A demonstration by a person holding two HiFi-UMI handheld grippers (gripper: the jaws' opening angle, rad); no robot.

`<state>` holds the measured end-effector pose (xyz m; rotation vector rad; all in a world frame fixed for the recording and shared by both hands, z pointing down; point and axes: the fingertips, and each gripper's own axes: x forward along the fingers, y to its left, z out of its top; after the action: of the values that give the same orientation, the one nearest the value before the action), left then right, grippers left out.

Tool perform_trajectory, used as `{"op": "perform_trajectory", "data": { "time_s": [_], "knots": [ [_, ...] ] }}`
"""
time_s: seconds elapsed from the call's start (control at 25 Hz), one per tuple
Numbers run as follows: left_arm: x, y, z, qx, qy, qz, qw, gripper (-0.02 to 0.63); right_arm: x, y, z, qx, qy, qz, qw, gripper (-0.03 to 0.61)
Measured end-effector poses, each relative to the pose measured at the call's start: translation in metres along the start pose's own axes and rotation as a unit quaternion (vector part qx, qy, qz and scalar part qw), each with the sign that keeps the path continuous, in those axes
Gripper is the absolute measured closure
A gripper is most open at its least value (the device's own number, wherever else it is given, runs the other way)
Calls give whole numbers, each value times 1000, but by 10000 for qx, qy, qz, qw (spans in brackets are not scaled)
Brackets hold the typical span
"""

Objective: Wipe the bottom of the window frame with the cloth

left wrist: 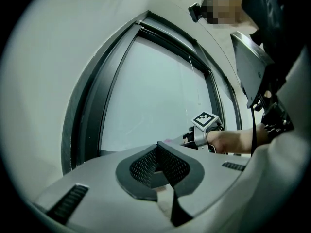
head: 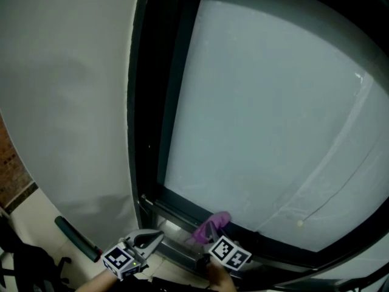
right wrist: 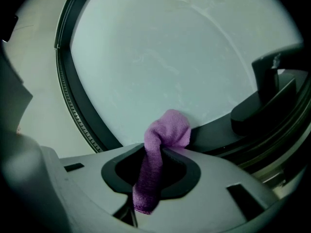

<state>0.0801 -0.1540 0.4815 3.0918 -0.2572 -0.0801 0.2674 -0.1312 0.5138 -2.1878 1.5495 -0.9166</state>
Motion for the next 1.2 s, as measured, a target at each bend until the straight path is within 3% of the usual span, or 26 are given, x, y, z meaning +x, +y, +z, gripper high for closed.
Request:
{"op": "perform_trajectory", "data": {
  "time_s": [0.56, 1.2],
  "knots": [
    [-64, 35, -1, 14, 26, 1060, 9944, 609, 44, 57, -28, -379, 526, 460, 9968, 492],
    [-94, 50, 1, -89, -44, 1407, 9900, 609, 80, 87, -34, -569, 839, 549, 9933, 492]
  ]
}}
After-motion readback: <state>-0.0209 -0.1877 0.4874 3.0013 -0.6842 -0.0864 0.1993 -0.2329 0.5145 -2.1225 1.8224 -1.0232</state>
